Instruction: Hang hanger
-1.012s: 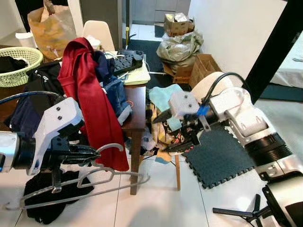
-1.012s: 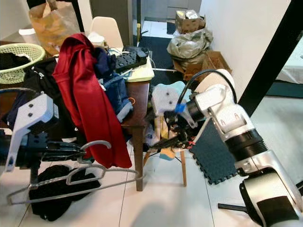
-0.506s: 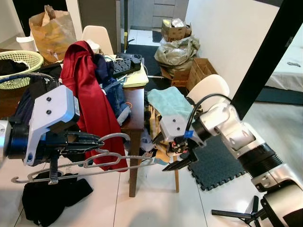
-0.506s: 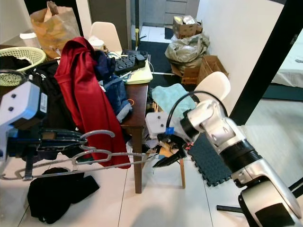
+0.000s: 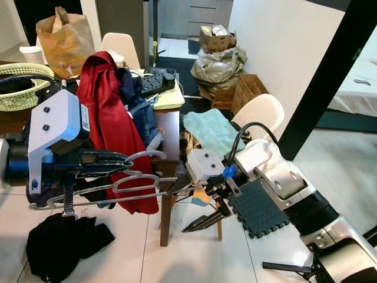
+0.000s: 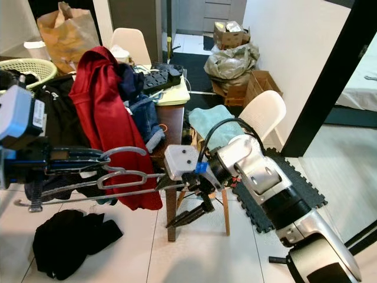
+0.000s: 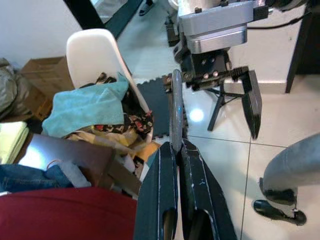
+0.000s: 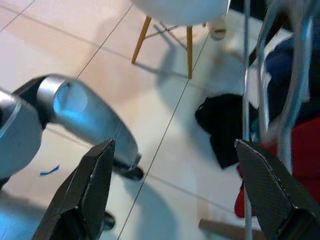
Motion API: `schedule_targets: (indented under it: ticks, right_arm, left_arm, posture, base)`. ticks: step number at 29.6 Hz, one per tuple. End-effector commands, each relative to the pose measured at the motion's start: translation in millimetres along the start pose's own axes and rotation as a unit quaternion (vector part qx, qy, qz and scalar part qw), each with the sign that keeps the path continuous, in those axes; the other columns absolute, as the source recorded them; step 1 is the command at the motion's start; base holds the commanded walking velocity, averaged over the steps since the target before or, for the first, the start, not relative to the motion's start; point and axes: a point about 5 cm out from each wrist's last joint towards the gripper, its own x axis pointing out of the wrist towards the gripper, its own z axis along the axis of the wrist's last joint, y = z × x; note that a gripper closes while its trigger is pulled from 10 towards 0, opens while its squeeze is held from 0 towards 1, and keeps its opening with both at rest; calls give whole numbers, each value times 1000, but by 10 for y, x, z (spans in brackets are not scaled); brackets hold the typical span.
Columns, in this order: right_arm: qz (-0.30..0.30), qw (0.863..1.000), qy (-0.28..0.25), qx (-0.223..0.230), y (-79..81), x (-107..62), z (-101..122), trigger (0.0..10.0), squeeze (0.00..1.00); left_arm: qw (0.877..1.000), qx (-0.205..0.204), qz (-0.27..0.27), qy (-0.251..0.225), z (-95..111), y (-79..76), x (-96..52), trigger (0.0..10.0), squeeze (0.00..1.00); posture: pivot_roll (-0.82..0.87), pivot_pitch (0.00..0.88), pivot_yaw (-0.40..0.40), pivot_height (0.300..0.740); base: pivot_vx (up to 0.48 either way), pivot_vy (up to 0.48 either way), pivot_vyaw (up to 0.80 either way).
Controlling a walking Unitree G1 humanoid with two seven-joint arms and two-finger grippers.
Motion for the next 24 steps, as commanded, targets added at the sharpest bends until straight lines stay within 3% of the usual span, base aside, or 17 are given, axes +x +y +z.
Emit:
schedule_targets:
  ticks: [1, 7, 9, 12, 13, 16, 18, 24]
  right_arm:
    - [-14, 1000, -15, -11, -26, -11, 92, 10000, 0]
    - [-48, 999, 9, -18, -94, -23, 86, 10000, 0]
    - [-78, 994, 77, -19, -139, -251, -47, 10000, 0]
    - [-95, 990, 99, -18, -166, -363, -80, 10000, 0]
    - [-123, 987, 105, -15, -224, -483, -66, 10000, 0]
    - [-123, 987, 105, -15, -224, -483, -66, 10000, 0]
    - [-150, 984, 100, -15, -280, -578, -28, 10000, 0]
    - [-155, 988, 23, -17, -288, -630, 164, 10000, 0]
  left_arm:
    - [1000, 2, -5, -13, -4, -8, 47, 10000, 0]
    - [1000, 0, -10, -20, -32, -8, 87, 10000, 0]
    - [1000, -1, -10, -20, -37, -13, 74, 10000, 0]
    - [1000, -1, -9, -20, -38, -15, 66, 10000, 0]
    - [1000, -1, -9, -20, -38, -18, 60, 10000, 0]
    - [1000, -1, -9, -20, -38, -18, 60, 10000, 0]
    - [1000, -1, -10, -20, -37, -21, 63, 10000, 0]
    - [1000, 1, -9, -24, -26, -12, 69, 10000, 0]
  posture:
    - [78, 0, -81, 740]
    - [77, 0, -79, 740]
    - [83, 0, -83, 740]
    - [80, 0, -82, 740]
    - [78, 0, -80, 740]
    - [78, 0, -80, 740]
    - [78, 0, -80, 740]
    - [80, 0, -76, 740]
  base:
    - [0, 0, 0]
    - [0, 0, 0]
    - [0, 0, 0]
    - [0, 0, 0]
    - [0, 0, 0]
    - [0, 0, 0]
    - [0, 0, 0]
    - [0, 0, 0]
